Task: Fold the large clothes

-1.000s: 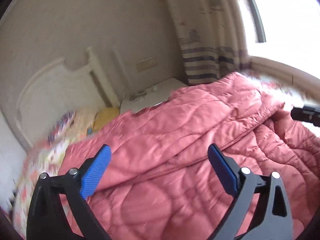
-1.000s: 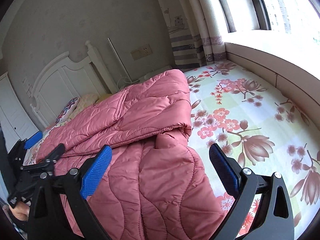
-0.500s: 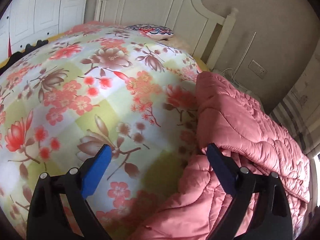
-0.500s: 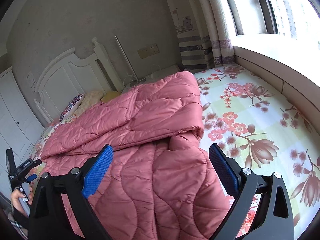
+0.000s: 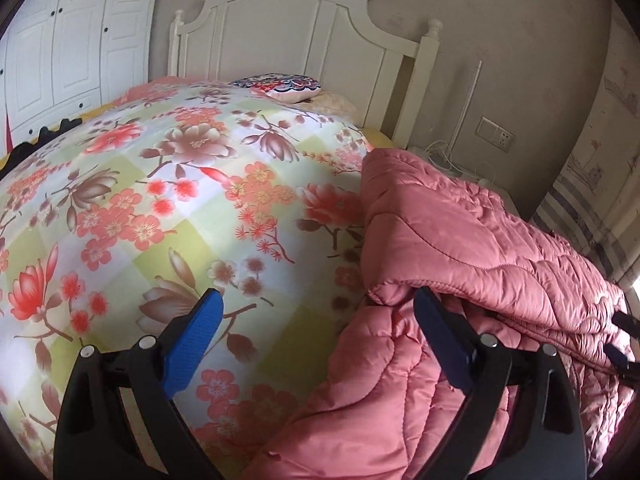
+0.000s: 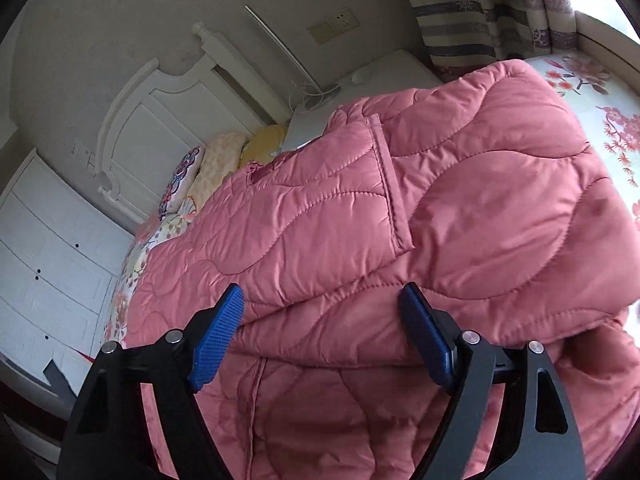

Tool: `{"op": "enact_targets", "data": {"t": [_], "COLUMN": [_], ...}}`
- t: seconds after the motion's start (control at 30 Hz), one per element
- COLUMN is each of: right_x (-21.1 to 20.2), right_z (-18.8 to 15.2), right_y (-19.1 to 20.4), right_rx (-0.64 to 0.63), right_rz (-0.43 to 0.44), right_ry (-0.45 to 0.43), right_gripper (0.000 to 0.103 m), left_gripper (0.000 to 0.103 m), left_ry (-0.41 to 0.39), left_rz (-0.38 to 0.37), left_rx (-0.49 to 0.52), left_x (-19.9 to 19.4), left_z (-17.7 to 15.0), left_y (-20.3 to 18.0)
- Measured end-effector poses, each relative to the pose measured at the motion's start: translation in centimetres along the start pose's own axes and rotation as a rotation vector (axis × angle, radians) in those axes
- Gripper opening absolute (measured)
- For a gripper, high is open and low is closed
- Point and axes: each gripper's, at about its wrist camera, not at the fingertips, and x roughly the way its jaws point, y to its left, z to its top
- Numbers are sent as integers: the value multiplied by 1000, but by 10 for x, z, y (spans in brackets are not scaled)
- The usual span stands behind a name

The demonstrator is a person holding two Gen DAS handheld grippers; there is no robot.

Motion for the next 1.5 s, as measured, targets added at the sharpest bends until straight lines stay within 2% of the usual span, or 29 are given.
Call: {"op": "enact_targets", "data": {"t": [0.1,0.13,0.17,0.23,0.27,0.33,0.43,0.5,0.6,0.67,0.77,0.87,1.0,1.07,1.13,1.17,1.23,1.4,1.47,1.5], "right_x": [14,15,16,9,-3,-29,-61,-65,-51,-37,-34,-33,-31,-31,-33,-32,-32,-42,-66,-80], "right_z": [3,4,6,6,6,2,-6,-10,-14,-17,-16,-18,-20,-21,-25,-25,-24,-25,-28,-29], "right_y": [8,9,10,10,11,16,11,-2,-26,-44,-47,-41,-43,-44,-43,-44,-44,-47,-51,-49], "right_rx": [0,6,9,28,32,-5,-34,-11,14,76,76,40,38,34,29,31,30,50,110,115], "right_rz": [-34,-37,-36,-13,16,33,-2,-25,-111,-98,-89,-93,-92,-94,-96,-94,-90,-94,-131,-179], "right_ry": [-47,-68,-82,-114,-155,-228,-290,-269,-214,-165,-162,-159,-162,-163,-165,-164,-161,-186,-292,-365], "right_gripper": [74,58,36,19,17,16,16,16,16,16,16,16,16,16,16,16,16,20,33,33], "left_gripper": [95,95,96,96,96,96,96,96,96,96,99,101,101,101,101,101,101,101,101,101], "left_ry": [-10,-13,-14,-14,-15,-26,-69,-87,-118,-135,-152,-114,14,88,188,211,205,195,192,191], "left_rz": [-5,-6,-7,-11,-12,-14,-25,-28,-37,-44,-82,-153,-229,-208,-130,-112,-114,-114,-113,-113], "left_rx": [29,34,36,34,30,17,0,-1,-3,-6,-1,69,185,232,261,268,284,300,301,299], "left_x": [-1,-2,-2,-2,-2,-4,-13,-17,-23,-30,-45,-51,-19,10,50,61,73,71,72,71], "left_z": [0,0,0,0,0,0,0,0,1,5,22,46,58,51,34,27,18,17,17,17], "left_y": [-4,-5,-5,-3,-2,1,4,4,4,4,-6,-38,-92,-110,-117,-116,-112,-111,-110,-110]}}
